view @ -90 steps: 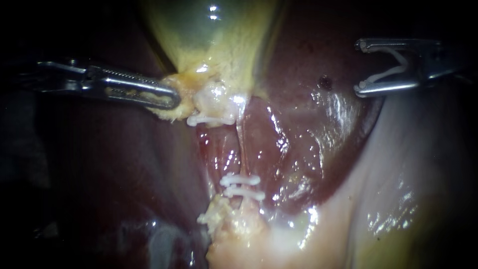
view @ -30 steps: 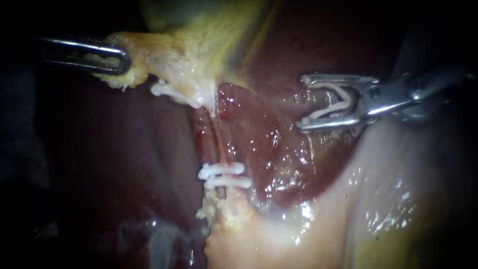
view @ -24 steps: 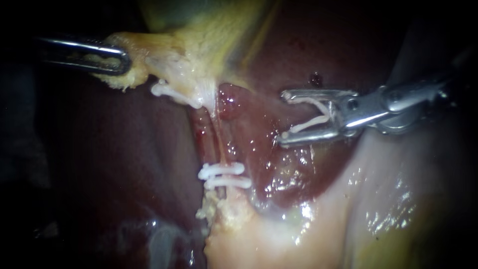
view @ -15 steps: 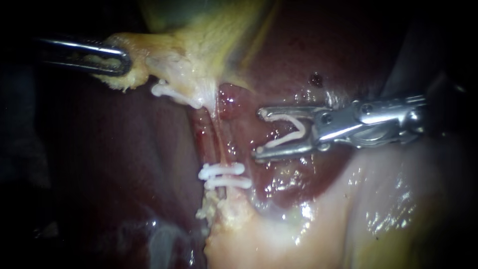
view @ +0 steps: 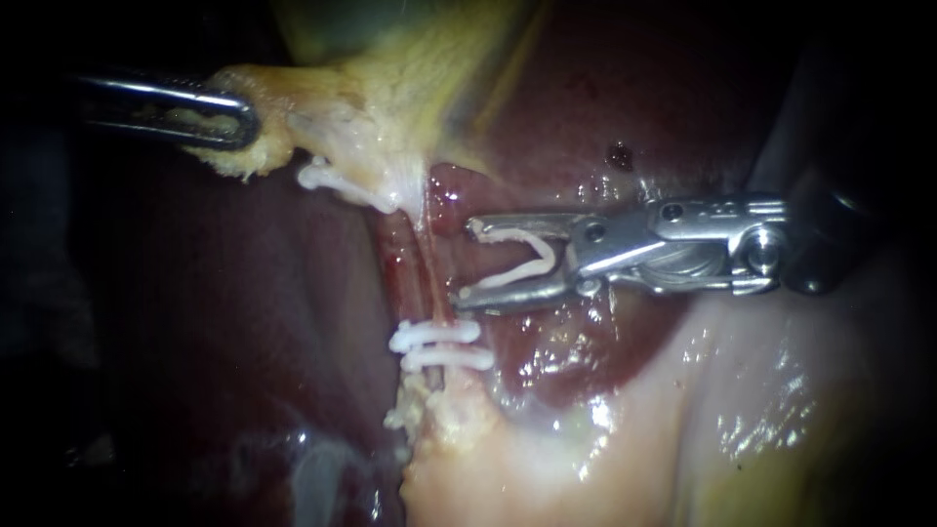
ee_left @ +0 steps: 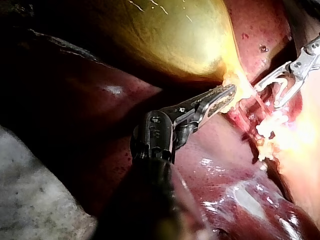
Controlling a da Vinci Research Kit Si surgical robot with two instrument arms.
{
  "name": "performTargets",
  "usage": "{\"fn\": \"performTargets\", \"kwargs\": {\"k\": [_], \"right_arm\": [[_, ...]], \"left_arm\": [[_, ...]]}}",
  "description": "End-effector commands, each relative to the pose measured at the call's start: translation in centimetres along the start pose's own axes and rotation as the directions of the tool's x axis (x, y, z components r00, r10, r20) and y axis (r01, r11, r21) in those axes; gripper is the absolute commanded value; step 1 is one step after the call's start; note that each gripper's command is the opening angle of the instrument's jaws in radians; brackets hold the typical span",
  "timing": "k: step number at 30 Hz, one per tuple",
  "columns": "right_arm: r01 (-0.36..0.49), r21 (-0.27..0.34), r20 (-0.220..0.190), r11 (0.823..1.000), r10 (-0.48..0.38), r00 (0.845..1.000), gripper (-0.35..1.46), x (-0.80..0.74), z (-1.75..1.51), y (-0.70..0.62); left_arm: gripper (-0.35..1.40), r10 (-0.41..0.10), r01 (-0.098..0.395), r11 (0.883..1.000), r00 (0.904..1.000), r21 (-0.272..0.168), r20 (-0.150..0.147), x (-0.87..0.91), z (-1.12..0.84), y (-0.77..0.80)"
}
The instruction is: Clipping third clip right tube
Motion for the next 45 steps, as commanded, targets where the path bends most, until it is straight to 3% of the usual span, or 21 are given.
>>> {"fn": "performTargets", "kwargs": {"k": [1,15,29,37,45], "right_arm": [[-0.006,0.000,0.000,1.000,0.006,1.000,0.50,0.00,0.02,0.01],[-0.055,0.039,-0.014,0.998,0.056,0.998,0.50,-0.06,0.36,0.09],[-0.063,0.081,-0.075,0.995,0.069,0.995,0.50,-0.05,0.54,0.12],[-0.058,0.100,-0.101,0.993,0.068,0.993,0.50,0.01,0.49,0.08],[-0.043,0.143,-0.130,0.989,0.062,0.990,0.50,0.11,0.46,-0.04]], "left_arm": [[-0.35,0.000,0.000,1.000,1.0000,0.000,0.000,0.00,0.00,0.00],[-0.35,0.000,0.000,1.000,1.0000,0.001,0.000,0.00,0.01,0.00],[-0.35,-0.001,0.001,1.000,1.0000,0.002,-0.001,0.00,0.02,0.01],[-0.35,0.000,0.000,1.000,1.0000,0.002,-0.001,0.00,0.02,0.01],[-0.35,0.000,0.000,1.000,1.0000,0.002,-0.001,0.00,0.02,0.01]]}}
